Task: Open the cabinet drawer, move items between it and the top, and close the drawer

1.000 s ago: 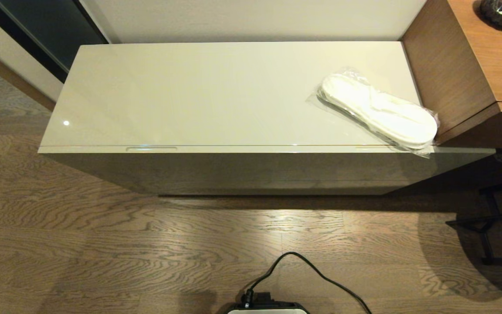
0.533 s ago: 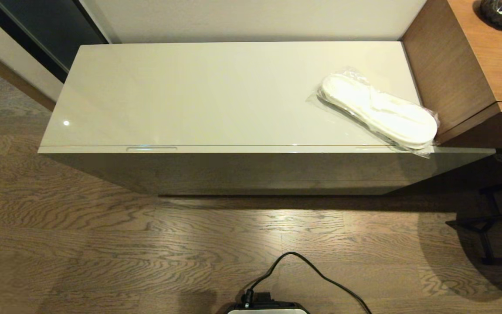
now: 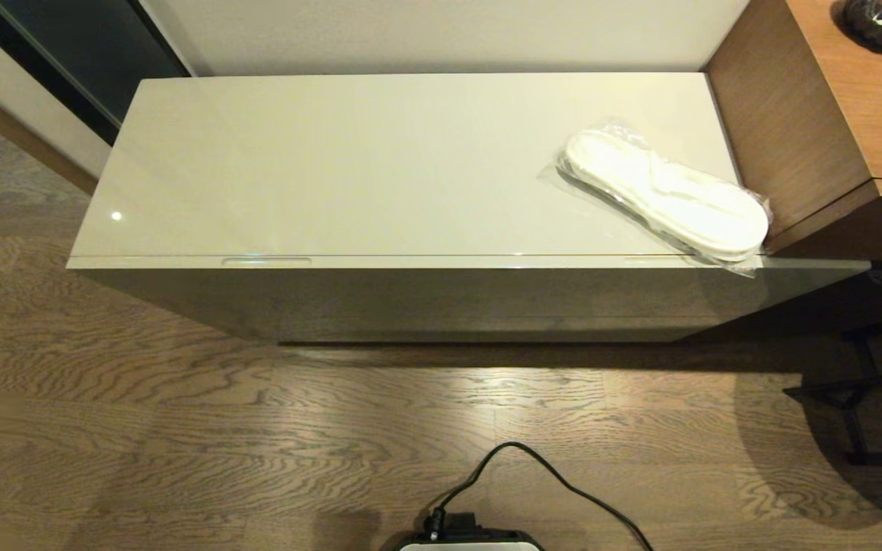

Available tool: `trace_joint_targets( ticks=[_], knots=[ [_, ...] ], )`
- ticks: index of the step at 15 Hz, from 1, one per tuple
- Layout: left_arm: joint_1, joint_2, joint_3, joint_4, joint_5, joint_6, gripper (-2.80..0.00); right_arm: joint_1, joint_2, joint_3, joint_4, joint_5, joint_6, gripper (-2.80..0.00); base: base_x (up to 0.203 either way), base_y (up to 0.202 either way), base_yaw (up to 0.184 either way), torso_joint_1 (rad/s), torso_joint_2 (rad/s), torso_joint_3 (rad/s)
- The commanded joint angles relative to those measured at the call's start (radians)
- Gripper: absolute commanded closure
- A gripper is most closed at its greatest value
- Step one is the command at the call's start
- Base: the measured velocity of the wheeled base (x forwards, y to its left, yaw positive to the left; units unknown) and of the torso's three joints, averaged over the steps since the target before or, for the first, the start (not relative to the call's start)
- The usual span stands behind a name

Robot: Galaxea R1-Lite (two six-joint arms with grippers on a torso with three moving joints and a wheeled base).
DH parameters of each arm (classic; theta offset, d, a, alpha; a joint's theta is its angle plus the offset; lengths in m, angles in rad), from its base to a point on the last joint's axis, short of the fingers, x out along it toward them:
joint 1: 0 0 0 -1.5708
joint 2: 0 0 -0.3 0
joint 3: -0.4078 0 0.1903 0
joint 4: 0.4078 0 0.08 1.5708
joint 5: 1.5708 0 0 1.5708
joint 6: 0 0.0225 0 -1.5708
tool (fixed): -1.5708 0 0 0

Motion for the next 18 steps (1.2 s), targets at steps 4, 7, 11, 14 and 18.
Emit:
trace_joint_targets(
  ticks=[4, 7, 11, 14, 18],
  knots=[
    [0.0, 0.002, 0.0, -0.001, 0.001, 0.0, 0.0, 0.0, 0.0, 0.003, 0.0, 0.0, 0.0, 0.0, 0.0, 0.0, 0.0, 0.0, 0.0, 0.0],
    [0.0, 0.002, 0.0, 0.001, 0.001, 0.0, 0.0, 0.0, 0.0, 0.003, -0.002, 0.001, -0.001, 0.0, 0.0, 0.0, 0.0, 0.0, 0.0, 0.0],
    [0.0, 0.002, 0.0, 0.001, 0.001, 0.0, 0.0, 0.0, 0.0, 0.003, -0.002, 0.0, 0.002, 0.0, 0.0, 0.0, 0.0, 0.0, 0.0, 0.0],
    [0.0, 0.002, 0.0, 0.001, 0.001, 0.0, 0.0, 0.0, 0.0, 0.003, -0.002, 0.001, 0.002, 0.0, 0.0, 0.0, 0.0, 0.0, 0.0, 0.0],
    [0.0, 0.002, 0.0, 0.001, 0.001, 0.0, 0.0, 0.0, 0.0, 0.003, -0.002, 0.0, 0.002, 0.0, 0.0, 0.0, 0.0, 0.0, 0.0, 0.0]
  ],
)
